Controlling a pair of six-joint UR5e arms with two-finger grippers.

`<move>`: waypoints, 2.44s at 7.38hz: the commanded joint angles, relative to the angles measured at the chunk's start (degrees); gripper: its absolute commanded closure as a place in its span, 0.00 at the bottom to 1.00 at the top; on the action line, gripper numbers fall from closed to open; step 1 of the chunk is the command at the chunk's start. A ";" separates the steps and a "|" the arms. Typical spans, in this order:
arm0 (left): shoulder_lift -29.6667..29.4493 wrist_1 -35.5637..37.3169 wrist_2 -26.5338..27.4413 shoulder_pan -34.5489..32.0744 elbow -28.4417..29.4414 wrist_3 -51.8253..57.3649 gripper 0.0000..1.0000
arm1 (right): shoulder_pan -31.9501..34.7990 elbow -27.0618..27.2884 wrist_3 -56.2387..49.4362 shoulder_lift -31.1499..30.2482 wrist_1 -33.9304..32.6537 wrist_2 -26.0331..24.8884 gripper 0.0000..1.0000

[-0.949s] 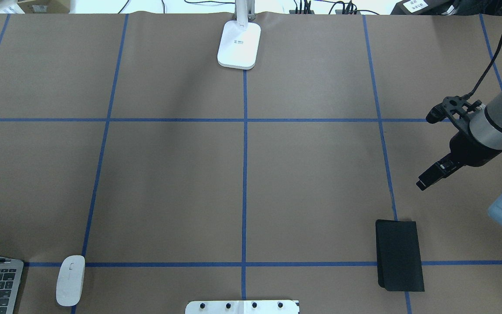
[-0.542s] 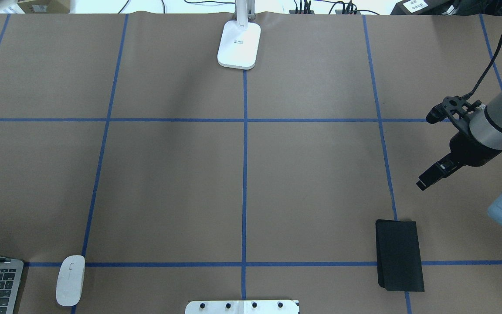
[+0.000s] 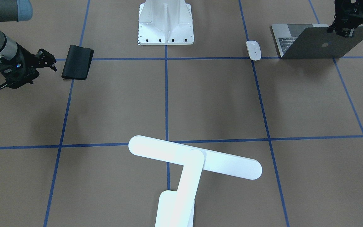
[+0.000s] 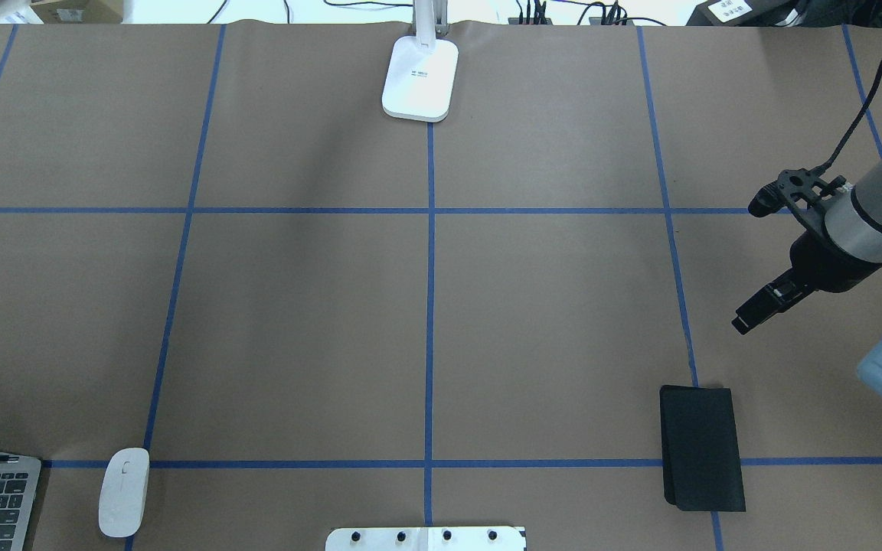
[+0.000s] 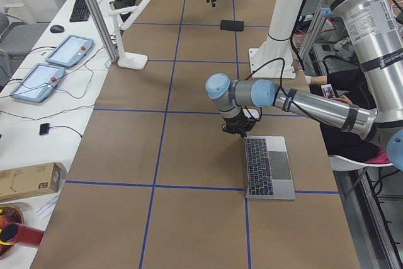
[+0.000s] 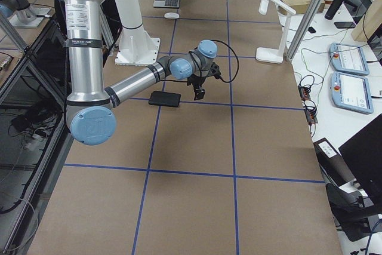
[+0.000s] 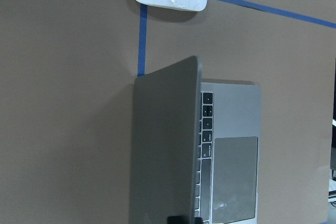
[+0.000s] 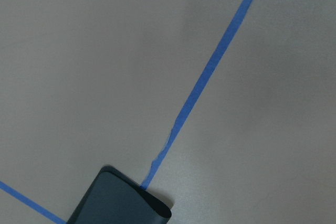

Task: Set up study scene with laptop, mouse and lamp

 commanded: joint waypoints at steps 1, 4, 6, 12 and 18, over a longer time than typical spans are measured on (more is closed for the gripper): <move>-0.01 -0.03 0.00 -0.86 -1.06 0.59 1.00 | 0.00 0.05 -0.01 0.00 0.07 0.00 0.00; 0.52 0.24 0.00 -6.21 -1.95 4.10 1.00 | -0.09 0.05 -0.01 0.09 0.07 0.09 0.00; -0.26 0.32 -0.08 -8.67 -2.83 4.10 1.00 | -0.18 0.13 0.07 0.18 0.07 0.35 0.00; -11.77 2.61 0.09 -12.80 -1.60 3.58 1.00 | 0.09 -0.30 -0.19 0.09 0.95 0.61 0.00; -43.00 18.71 1.14 -14.92 7.01 2.01 1.00 | 4.72 -1.45 1.04 -3.76 1.04 4.37 0.00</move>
